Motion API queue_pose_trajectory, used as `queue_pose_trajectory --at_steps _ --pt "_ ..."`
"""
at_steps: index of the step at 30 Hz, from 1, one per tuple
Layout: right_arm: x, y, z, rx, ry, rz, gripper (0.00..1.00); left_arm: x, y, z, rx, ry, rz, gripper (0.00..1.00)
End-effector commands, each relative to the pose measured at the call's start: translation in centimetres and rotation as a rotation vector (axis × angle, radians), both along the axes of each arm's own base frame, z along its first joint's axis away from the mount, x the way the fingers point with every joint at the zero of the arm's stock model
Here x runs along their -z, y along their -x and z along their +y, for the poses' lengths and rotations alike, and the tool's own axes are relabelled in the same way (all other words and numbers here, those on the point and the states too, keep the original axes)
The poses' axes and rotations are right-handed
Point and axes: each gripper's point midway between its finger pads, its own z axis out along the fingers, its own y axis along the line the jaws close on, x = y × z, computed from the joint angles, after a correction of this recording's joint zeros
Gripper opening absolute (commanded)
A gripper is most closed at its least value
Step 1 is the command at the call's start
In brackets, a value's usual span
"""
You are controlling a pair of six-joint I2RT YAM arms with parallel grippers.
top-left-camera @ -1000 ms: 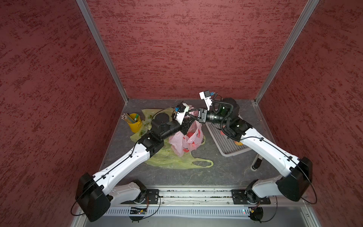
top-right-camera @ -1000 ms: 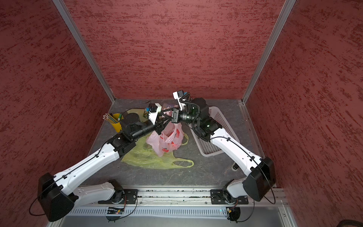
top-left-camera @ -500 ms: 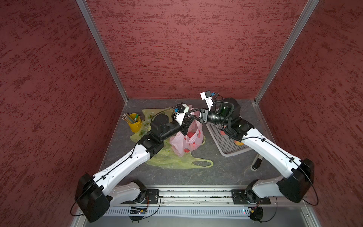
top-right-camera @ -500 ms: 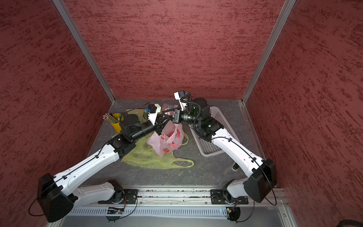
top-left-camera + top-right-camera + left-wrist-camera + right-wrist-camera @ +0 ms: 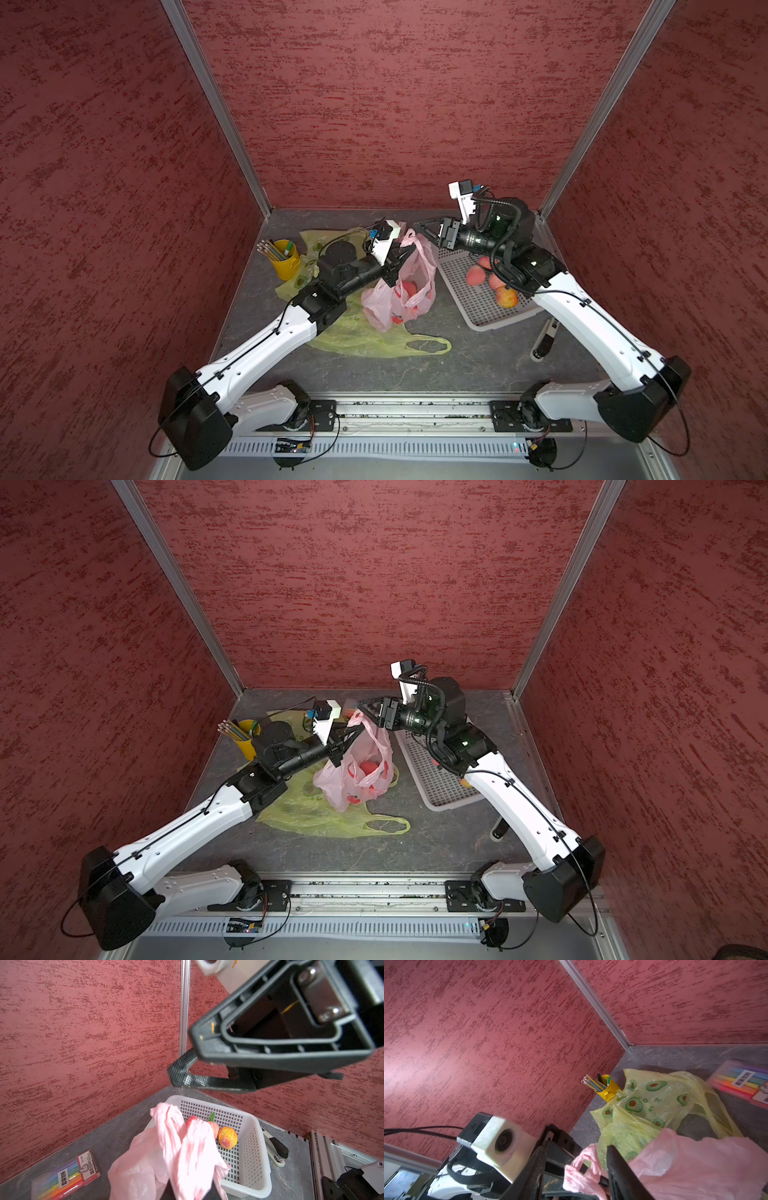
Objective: Place the peach into a plastic bag & tie a knot
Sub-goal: Cross the plastic bag with the plastic bag.
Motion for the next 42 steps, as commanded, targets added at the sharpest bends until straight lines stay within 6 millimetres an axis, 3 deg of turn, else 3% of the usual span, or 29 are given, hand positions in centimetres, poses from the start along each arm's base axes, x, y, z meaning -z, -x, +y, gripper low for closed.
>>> queue_pose_trajectory --at_steps 1,7,11,17,22,26,29,35,42 --pt "0.8 -1.1 -0.6 0.062 0.029 0.025 0.53 -1.5 0.6 -0.1 0.03 0.024 -0.024 0.12" --pt "1.4 -1.0 0.1 0.024 0.014 0.039 0.53 -1.3 0.6 -0.1 0.036 0.022 -0.014 0.12" --pt "1.2 0.0 1.0 -0.065 -0.022 0.033 0.52 -1.2 0.5 -0.2 0.039 0.015 -0.007 0.12" --pt "2.5 0.2 1.2 -0.084 -0.011 0.06 0.5 -0.9 0.4 -0.3 0.054 0.018 0.013 0.13" --pt "2.8 0.2 1.4 -0.092 -0.013 0.065 0.35 -0.5 0.3 -0.6 0.072 0.014 0.037 0.16" --pt "2.7 -0.1 1.2 -0.073 -0.022 0.055 0.1 -0.1 -0.1 -0.4 0.066 0.025 0.061 0.19" --pt "2.4 -0.3 0.9 -0.047 -0.031 0.042 0.01 0.6 -1.5 0.5 0.012 0.05 0.123 0.21" --pt "3.0 -0.3 0.8 -0.036 -0.038 0.052 0.0 2.0 -4.0 2.5 -0.084 0.135 0.259 0.25" --pt "2.1 -0.3 0.1 0.004 -0.047 0.016 0.0 4.4 -4.5 2.3 -0.083 0.112 0.337 0.29"
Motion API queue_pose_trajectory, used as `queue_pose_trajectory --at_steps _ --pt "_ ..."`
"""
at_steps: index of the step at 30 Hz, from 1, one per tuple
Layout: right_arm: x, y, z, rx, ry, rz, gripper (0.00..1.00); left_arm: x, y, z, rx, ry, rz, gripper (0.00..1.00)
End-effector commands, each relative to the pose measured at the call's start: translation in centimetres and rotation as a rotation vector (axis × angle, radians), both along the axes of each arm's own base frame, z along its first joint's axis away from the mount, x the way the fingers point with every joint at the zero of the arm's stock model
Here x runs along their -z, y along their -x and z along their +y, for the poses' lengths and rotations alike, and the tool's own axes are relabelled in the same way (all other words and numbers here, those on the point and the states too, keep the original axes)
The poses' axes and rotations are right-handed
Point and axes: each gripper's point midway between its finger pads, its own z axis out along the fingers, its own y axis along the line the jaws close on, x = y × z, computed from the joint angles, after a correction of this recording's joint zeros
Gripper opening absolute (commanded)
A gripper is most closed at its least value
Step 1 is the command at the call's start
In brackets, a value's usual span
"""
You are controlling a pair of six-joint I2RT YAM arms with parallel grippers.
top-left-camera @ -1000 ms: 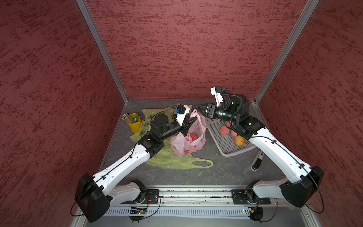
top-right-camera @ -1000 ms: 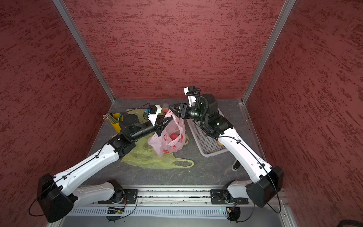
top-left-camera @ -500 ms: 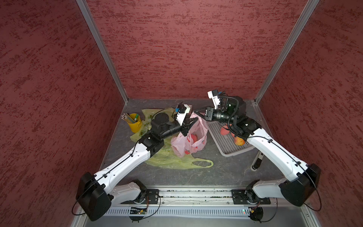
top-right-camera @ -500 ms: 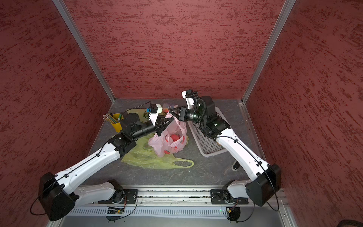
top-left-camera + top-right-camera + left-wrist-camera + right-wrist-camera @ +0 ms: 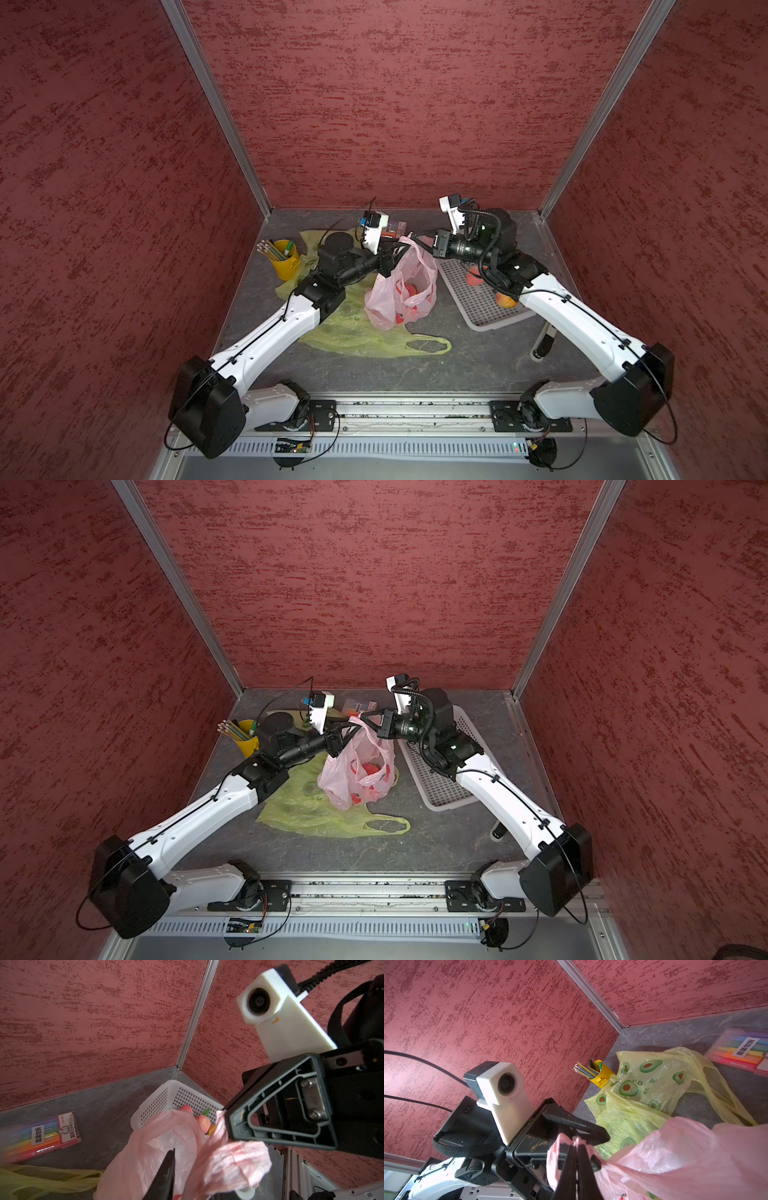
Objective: Place the peach into a plastic bag & tie a knot
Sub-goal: Cross the plastic bag with the plastic bag.
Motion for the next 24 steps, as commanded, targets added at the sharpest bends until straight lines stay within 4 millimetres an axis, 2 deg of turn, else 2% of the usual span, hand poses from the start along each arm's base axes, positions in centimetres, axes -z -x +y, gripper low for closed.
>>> queue_pose_trajectory --at_steps 1,6,11,24 --pt "-3.2 0.5 -1.0 0.036 -0.05 -0.083 0.0 1.9 -0.8 0.6 -0.027 -0.003 0.071 0.3" --pt "-3.7 0.3 -1.2 0.056 -0.045 -0.099 0.0 3.7 -0.8 0.7 -0.032 -0.007 0.123 0.32" --pt "-3.7 0.1 -1.3 0.068 -0.041 -0.1 0.0 4.7 -0.7 1.1 -0.049 -0.007 0.15 0.33" --pt "-3.8 0.0 -2.5 0.127 0.001 -0.123 0.0 5.0 -1.3 1.8 -0.05 0.044 0.175 0.32"
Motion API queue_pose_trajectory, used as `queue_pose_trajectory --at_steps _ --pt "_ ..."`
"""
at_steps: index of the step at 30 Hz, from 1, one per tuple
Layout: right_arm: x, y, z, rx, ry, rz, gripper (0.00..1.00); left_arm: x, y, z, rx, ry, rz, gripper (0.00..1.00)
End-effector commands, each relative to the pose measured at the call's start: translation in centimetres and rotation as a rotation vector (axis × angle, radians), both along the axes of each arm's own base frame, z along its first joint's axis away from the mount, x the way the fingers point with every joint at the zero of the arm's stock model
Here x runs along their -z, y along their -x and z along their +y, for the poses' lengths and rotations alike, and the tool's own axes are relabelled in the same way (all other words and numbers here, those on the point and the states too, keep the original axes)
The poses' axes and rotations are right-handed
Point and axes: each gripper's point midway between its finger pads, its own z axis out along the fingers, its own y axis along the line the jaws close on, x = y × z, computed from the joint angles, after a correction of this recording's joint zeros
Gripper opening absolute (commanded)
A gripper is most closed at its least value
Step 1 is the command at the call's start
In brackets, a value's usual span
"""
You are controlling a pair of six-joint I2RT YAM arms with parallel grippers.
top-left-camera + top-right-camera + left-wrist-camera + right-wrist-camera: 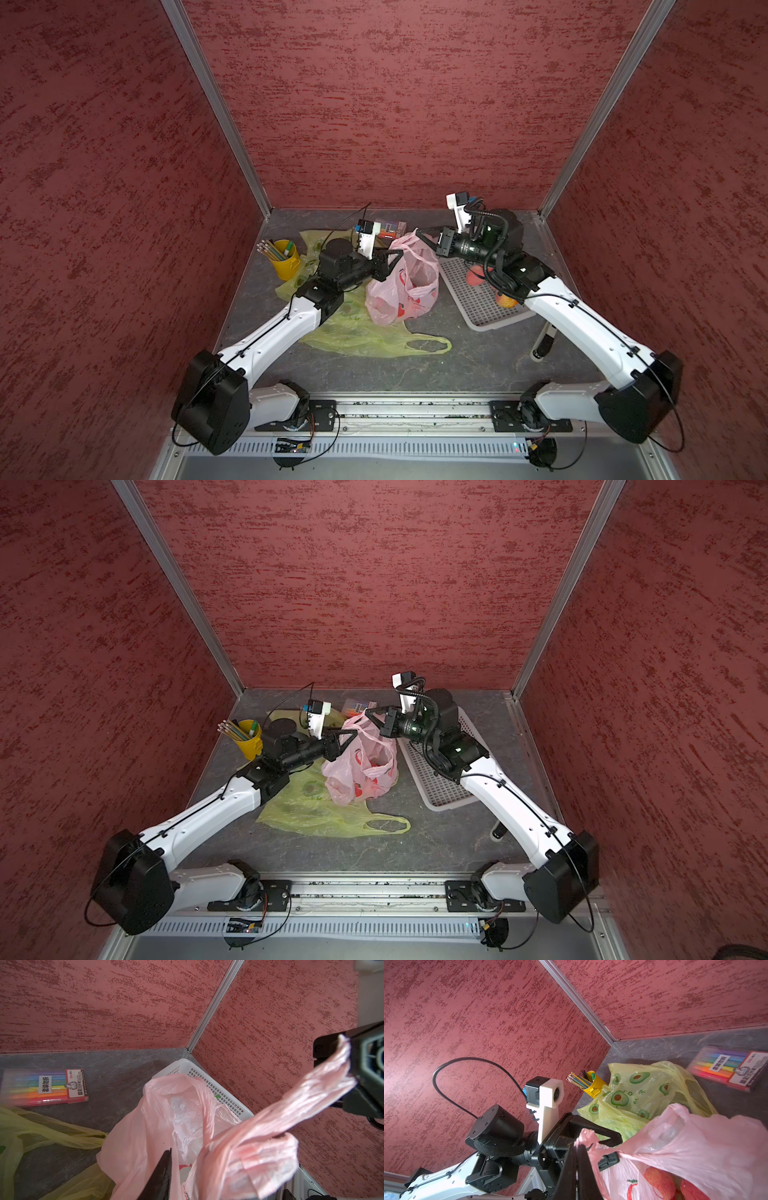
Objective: Place the peach into a plastic bag & tie a knot
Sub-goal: Cross the plastic bag with the plastic bag.
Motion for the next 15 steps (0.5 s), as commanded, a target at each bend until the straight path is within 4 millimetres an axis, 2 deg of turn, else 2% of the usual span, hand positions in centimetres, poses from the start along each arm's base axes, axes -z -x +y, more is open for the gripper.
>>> queue_pose_trajectory --at_steps 1,5,8,12,15 --pt "-2.6 0.4 -1.3 0.051 -0.01 -0.069 0.0 -0.1 -0.2 0.2 0.006 0.032 0.001 0.3" --pt "-1.5 0.5 -1.8 0.072 0.017 -0.056 0.0 -0.9 -0.3 0.5 0.022 0.07 0.001 0.2" --pt "-1.3 1.4 -1.7 0.037 0.004 -0.063 0.0 -1.3 -0.6 0.6 0.017 0.074 0.008 0.13" --pt "-0.8 2.9 -1.7 -0.014 -0.007 -0.056 0.0 -1.6 -1.0 0.7 0.01 0.079 0.019 0.11" --pt "1.0 4.0 -1.4 -0.057 -0.013 -0.021 0.0 -1.9 -1.3 0.8 0.004 0.093 0.021 0.1"
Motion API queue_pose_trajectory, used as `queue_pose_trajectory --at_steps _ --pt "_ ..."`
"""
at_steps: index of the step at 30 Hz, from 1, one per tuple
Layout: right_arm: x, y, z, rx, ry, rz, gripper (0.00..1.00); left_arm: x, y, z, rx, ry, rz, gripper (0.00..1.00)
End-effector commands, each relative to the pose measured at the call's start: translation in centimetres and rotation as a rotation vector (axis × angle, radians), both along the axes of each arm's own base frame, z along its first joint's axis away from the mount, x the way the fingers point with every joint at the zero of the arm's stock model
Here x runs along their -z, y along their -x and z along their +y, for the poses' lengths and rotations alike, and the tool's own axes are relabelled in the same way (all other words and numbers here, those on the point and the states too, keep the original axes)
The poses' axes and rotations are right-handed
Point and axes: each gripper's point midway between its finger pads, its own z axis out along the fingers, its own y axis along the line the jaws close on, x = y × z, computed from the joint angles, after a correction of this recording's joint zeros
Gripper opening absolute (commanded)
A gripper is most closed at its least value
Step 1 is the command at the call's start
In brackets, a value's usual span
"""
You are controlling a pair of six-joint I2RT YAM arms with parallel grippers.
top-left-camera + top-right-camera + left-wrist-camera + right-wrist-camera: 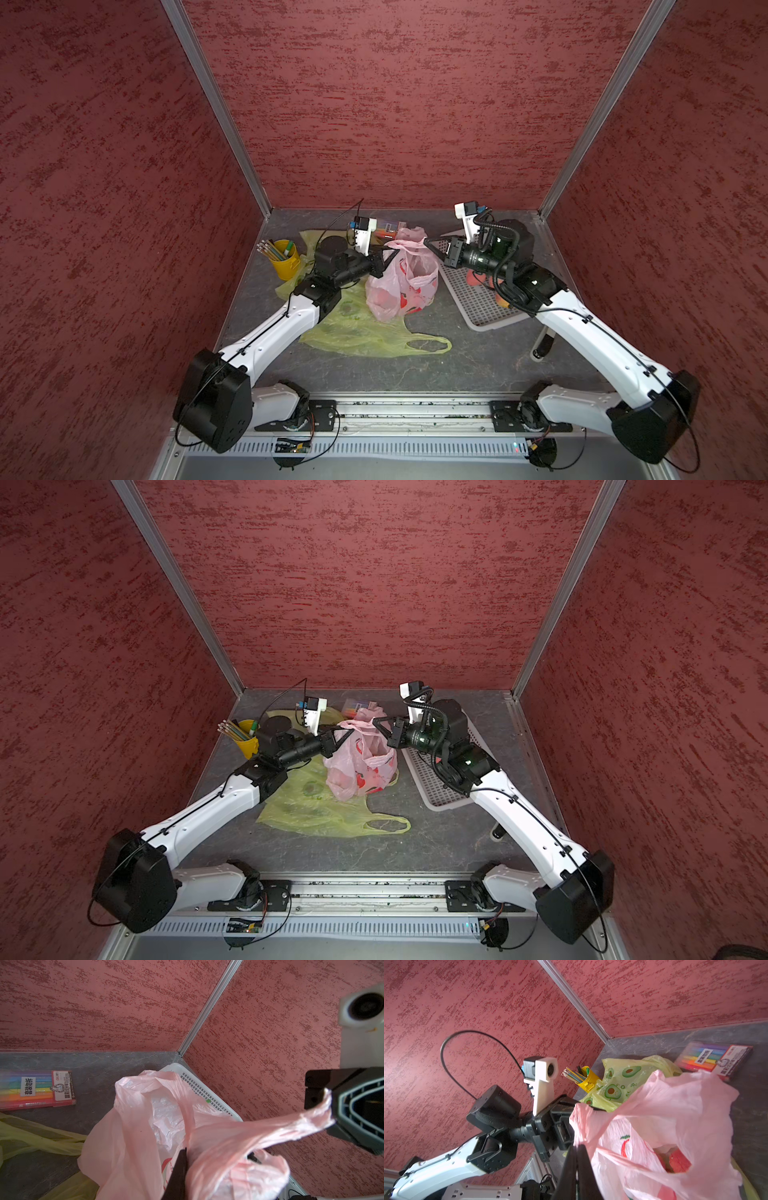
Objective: Place the peach into a plastic bag & tie a knot
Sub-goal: Cross the plastic bag with the plastic bag.
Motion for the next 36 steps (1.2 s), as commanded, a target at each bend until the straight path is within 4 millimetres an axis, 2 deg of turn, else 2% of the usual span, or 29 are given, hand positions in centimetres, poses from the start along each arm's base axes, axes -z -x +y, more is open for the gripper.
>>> queue_pose_trajectory --at_steps 1,4,7,11,14,20,23,31,32,36 --pt "0.2 1.8 0.2 -0.065 -0.04 -0.007 0.0 -1.1 -0.9 0.4 -0.022 0.026 -0.003 0.1" --pt "3.1 2.5 0.6 -0.095 -0.035 0.046 0.0 -1.1 -1.0 0.3 -0.016 0.033 0.002 0.1" --pt "6.1 2.3 0.8 -0.085 -0.01 0.087 0.0 -1.3 -0.9 0.2 -0.006 0.041 0.005 0.09" --pt "9.3 0.8 1.2 -0.052 0.014 0.12 0.0 -1.5 -0.6 0.0 0.007 0.041 0.012 0.09" --pt "10.5 -1.0 1.5 -0.007 0.018 0.112 0.0 -1.7 -0.1 -0.1 0.023 0.038 0.02 0.1" --pt "10.2 -4.2 2.2 0.072 -0.039 0.07 0.0 -1.0 0.7 -0.3 0.04 0.021 0.054 0.11" --pt "9.5 -5.1 2.6 0.087 -0.078 0.056 0.0 -0.3 0.8 -0.2 0.039 0.009 0.081 0.18" --pt "8.4 -5.9 2.7 0.106 -0.134 0.045 0.0 1.3 0.7 0.0 0.02 -0.016 0.13 0.39" --pt "9.5 -6.3 3.0 0.107 -0.121 0.067 0.0 1.5 0.6 0.0 0.018 -0.02 0.135 0.41" --pt "9.8 -6.4 3.2 0.096 -0.13 0.077 0.0 2.1 0.4 -0.1 0.014 -0.029 0.15 0.45"
